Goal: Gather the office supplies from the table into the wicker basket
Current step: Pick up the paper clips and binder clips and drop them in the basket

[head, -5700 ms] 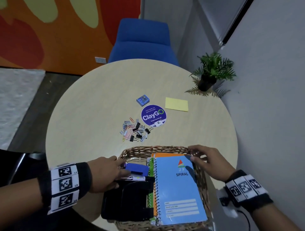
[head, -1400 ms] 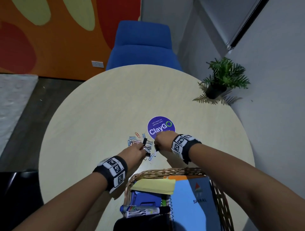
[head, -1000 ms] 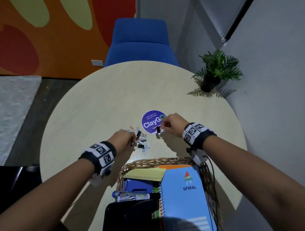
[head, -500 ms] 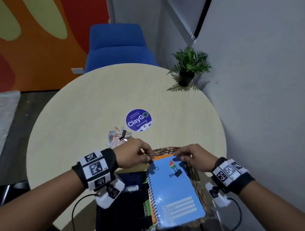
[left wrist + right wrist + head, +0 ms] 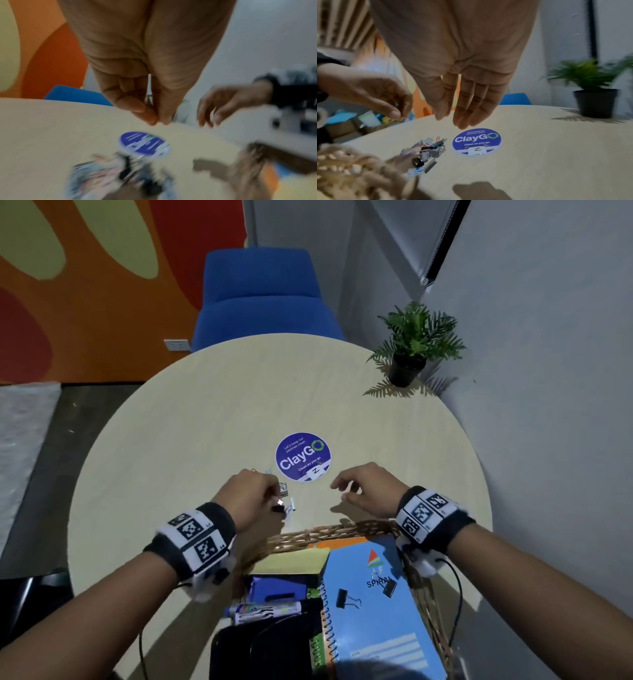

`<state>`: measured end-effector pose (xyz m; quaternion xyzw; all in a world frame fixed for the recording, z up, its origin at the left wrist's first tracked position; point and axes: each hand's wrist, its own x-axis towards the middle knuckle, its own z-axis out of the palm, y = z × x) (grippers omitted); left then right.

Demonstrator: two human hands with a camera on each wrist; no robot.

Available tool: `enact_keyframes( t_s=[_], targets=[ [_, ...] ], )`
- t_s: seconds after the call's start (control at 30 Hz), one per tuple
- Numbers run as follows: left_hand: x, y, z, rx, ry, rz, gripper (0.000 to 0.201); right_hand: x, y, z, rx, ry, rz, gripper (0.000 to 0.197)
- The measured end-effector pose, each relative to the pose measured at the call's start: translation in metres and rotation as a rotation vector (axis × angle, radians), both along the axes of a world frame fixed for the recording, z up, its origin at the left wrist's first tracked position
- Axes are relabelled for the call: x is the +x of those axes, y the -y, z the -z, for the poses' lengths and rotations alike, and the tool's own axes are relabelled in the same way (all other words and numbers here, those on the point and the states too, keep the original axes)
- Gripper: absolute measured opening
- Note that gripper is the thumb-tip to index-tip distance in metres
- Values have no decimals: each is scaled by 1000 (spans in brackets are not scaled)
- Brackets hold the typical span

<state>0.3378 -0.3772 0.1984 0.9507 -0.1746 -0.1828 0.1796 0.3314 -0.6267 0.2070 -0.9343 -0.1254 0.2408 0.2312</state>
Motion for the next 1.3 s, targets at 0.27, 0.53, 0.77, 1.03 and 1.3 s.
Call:
enact_keyframes(
  t_s=[0.27, 0.53, 0.77, 1.03, 1.3],
  targets=[
    [9, -5, 77, 13, -12, 110, 20, 83, -94, 53, -249, -7, -212, 10],
    [12, 7, 93, 66, 4, 150, 21, 104, -120, 89, -354, -68, -208, 19],
    [8, 3, 93, 126, 101, 106, 24, 103, -122, 97, -345, -15, -228, 13],
    [6, 2, 92, 233, 150, 144, 28, 95, -87, 35, -130, 65, -108, 14],
    [22, -7, 87, 269, 23, 237, 31, 9, 16, -26, 192, -27, 48, 15]
  ],
)
